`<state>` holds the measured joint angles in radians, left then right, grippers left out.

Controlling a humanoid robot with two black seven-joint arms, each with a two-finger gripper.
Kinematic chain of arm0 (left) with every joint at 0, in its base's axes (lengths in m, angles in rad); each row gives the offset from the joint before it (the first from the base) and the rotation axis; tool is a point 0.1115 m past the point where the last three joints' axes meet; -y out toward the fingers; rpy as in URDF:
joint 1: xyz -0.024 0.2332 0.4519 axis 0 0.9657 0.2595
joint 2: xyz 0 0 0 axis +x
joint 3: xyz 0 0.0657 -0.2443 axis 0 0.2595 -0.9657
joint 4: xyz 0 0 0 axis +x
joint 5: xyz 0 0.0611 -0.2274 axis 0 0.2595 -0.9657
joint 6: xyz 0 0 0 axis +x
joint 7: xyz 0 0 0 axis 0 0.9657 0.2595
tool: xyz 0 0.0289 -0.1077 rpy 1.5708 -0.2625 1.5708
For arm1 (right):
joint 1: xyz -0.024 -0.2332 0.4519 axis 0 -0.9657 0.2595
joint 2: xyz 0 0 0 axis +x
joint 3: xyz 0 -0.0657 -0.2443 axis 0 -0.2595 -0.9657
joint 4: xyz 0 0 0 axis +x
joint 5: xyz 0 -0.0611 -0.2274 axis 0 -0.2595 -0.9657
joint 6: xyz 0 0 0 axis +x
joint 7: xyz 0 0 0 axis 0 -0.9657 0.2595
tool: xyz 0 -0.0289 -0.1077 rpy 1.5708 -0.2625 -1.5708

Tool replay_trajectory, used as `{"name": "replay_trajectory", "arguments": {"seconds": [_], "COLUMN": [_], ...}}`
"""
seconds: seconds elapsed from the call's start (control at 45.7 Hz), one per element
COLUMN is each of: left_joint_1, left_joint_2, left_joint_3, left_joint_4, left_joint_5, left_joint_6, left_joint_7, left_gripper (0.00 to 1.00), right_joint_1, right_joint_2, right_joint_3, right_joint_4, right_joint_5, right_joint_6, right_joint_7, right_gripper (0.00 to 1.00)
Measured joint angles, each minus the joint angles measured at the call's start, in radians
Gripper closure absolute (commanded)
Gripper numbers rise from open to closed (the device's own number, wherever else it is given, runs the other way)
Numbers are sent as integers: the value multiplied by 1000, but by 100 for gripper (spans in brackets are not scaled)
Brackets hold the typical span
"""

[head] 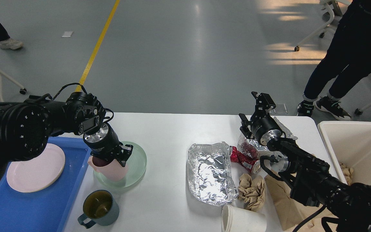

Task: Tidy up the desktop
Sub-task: 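Carry the pink mug onto the blue tray and release it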

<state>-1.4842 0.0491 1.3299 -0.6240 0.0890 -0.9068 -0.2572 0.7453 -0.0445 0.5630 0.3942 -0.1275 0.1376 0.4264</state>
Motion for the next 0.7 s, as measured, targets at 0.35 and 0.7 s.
{"name": "replay_trajectory", "arguments": {"seconds": [0.35,0.7], "left_joint_1": [-332,-482], "left_joint_2": [81,350], "left_joint_3": [135,360], "left_joint_4": [-306,-457], "left_joint_5": [1,3], "left_joint_6": [-53,-53], "left_joint_7": [-67,-99], "left_gripper": [100,100], "right_joint_1": [0,0], "right_joint_2": [0,0], "right_joint_3": [0,0], "right_joint_4": [0,0], "right_joint_5": [0,0], "right_joint_6": [0,0], "right_joint_7": [0,0], "right_gripper": [0,0]}}
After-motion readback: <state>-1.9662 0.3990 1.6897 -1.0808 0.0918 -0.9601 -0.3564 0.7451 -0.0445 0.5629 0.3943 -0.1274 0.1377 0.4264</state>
